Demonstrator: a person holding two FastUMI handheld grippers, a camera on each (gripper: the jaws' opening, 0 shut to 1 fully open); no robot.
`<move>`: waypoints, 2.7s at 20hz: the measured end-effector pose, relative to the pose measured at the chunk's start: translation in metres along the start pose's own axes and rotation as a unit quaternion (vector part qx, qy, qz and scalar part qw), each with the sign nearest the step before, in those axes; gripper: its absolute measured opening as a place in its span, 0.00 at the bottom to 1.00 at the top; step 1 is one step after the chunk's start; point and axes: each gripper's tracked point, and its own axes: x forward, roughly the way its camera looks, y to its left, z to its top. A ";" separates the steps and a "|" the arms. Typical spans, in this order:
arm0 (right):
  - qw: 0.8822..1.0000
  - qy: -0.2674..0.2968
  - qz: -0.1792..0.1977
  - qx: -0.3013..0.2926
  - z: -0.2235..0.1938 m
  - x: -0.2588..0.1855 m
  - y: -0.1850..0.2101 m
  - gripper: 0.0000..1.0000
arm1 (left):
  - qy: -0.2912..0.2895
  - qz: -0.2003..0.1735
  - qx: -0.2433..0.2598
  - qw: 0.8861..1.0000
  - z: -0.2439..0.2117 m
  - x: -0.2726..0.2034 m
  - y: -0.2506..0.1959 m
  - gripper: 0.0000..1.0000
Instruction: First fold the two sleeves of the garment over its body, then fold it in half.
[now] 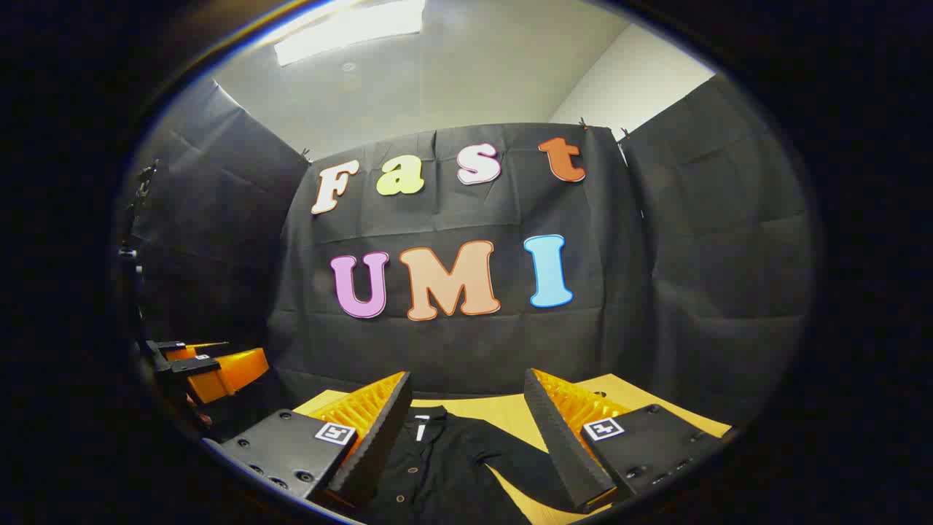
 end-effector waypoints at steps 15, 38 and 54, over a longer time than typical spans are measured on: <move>0.998 -0.006 0.056 -0.024 0.009 0.023 0.019 0.97 | -0.034 0.040 0.024 0.998 0.021 0.003 0.017 0.92; 0.997 -0.005 0.070 -0.030 0.024 0.030 0.036 0.94 | -0.021 0.048 0.016 0.998 0.010 0.013 0.028 0.92; 0.990 0.092 -0.032 -0.101 -0.055 0.062 -0.111 1.00 | -0.025 0.043 0.033 0.998 0.010 0.006 0.020 0.92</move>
